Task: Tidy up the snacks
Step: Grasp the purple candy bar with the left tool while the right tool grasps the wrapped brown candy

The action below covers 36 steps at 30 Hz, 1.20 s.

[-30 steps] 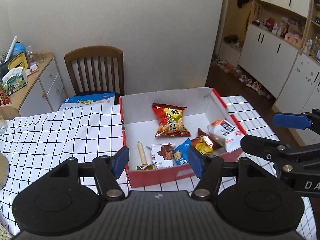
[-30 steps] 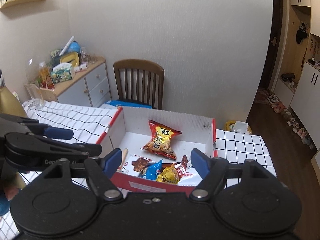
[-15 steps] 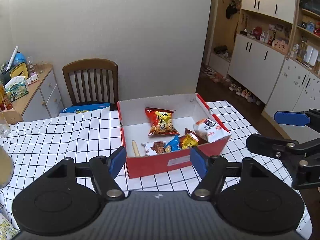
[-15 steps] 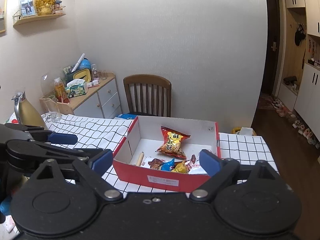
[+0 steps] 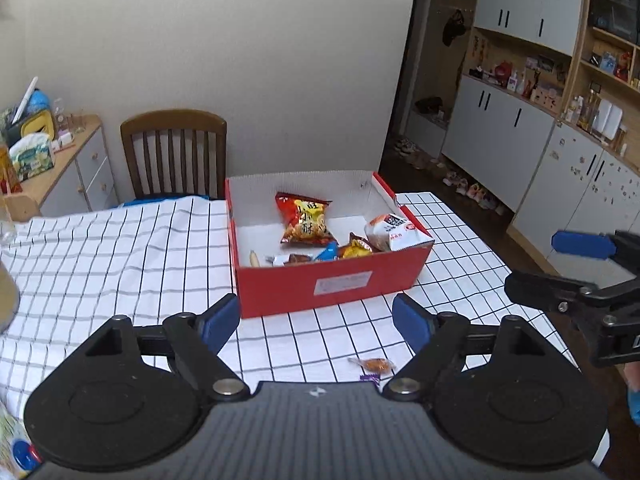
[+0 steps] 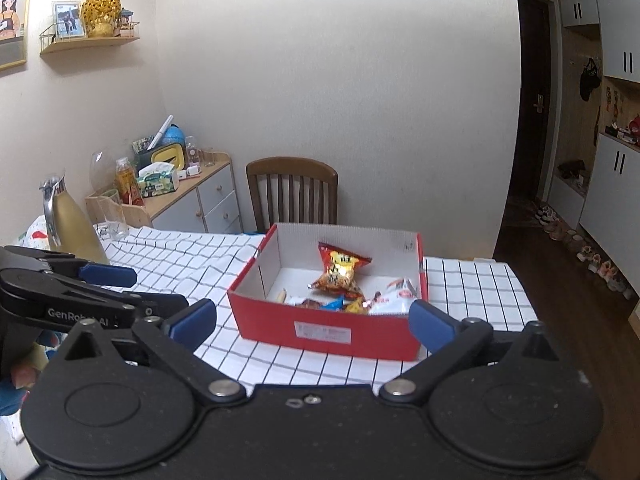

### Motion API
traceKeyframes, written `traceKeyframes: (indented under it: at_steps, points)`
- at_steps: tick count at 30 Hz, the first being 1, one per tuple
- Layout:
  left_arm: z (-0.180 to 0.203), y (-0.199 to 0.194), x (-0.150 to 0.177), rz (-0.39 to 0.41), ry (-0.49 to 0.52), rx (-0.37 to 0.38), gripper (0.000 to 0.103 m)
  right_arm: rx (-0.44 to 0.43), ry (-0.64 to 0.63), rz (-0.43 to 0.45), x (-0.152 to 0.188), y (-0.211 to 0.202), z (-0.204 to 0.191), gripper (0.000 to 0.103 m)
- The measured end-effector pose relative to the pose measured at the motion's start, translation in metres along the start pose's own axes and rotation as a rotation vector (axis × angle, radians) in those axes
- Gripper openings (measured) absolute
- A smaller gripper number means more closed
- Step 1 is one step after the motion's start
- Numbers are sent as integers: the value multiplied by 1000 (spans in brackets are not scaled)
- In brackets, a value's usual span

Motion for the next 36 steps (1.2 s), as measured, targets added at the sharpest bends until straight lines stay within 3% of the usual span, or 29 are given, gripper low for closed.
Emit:
traceKeyframes:
  at_steps: [10, 18, 26, 36]
  points:
    - [15, 4, 49, -37, 22, -16, 83, 45, 77, -53, 46, -2, 20, 103]
    - [28, 31, 99, -122, 16, -13, 83, 80, 139, -180, 97, 18, 45, 102]
    - [37, 60, 131, -165, 27, -19, 83, 76, 155, -263, 128, 39, 56, 102]
    - [51, 95, 157, -203, 29, -14, 83, 32, 131, -365, 161, 71, 55, 92]
Point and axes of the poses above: each gripper's, at about its wrist camera, not at the fingertips, and y roughly the way its jaws point, z to its right, x to its underside, the point moved 10 cm from there along y, roughly the way its jaws point, and after that the axes turned 12 degrees about z, right-handed, at the moved point
